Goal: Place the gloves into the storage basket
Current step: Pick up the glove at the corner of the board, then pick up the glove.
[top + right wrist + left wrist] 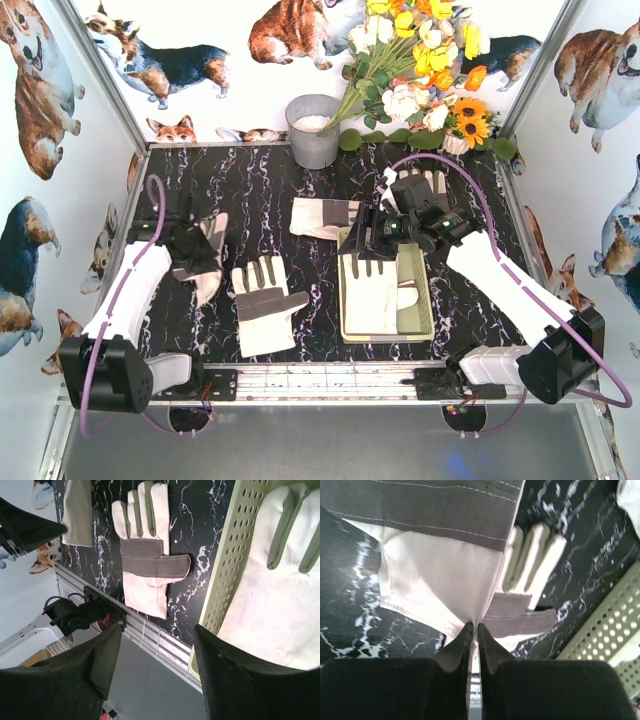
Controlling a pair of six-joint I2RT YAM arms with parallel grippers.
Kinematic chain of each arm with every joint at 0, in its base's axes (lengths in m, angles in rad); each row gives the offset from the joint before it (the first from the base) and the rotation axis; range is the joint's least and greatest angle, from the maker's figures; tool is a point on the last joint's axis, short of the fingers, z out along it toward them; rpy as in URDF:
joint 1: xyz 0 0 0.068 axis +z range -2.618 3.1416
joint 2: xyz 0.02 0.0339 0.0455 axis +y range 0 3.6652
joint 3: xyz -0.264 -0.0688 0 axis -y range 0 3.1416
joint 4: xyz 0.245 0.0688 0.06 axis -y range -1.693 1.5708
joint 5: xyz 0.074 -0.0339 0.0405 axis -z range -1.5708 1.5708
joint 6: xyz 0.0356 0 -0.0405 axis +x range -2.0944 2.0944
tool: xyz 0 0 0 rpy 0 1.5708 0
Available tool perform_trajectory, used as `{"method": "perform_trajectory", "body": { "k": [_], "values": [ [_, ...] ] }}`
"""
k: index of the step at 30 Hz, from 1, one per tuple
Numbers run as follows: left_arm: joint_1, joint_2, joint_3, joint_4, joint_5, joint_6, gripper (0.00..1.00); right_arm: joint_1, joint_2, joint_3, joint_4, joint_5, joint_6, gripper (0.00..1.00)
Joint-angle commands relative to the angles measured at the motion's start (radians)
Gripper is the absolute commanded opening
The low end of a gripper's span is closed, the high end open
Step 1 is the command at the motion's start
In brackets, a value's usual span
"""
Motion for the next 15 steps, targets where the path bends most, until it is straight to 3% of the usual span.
{"method": "perform_trajectory", "body": {
  "k": [1, 5, 9, 13, 15],
  "values": [
    [-0.126, -0.009, 0.025, -0.038, 0.018, -0.092, 0.0, 0.0, -0.051, -0.025, 0.019, -0.026, 0.016, 0.62],
    [-0.275, 0.001, 0.003, 0.044, 0.002, -0.162, 0.0, 0.0, -0.045, -0.069, 0.05, -0.051, 0.037, 0.62],
    [-0.304, 0.03, 0.029, 0.072, 0.0, -0.178, 0.43, 0.001, -0.011, -0.085, 0.087, -0.085, 0.033, 0.62],
    [-0.298, 0.039, 0.108, 0.039, -0.066, -0.112, 0.62, 0.004, 0.068, 0.029, 0.006, -0.075, -0.042, 0.62],
    [-0.253, 0.042, 0.121, 0.031, -0.076, -0.078, 0.65, 0.008, 0.109, 0.104, -0.039, -0.057, -0.073, 0.62]
  ]
}}
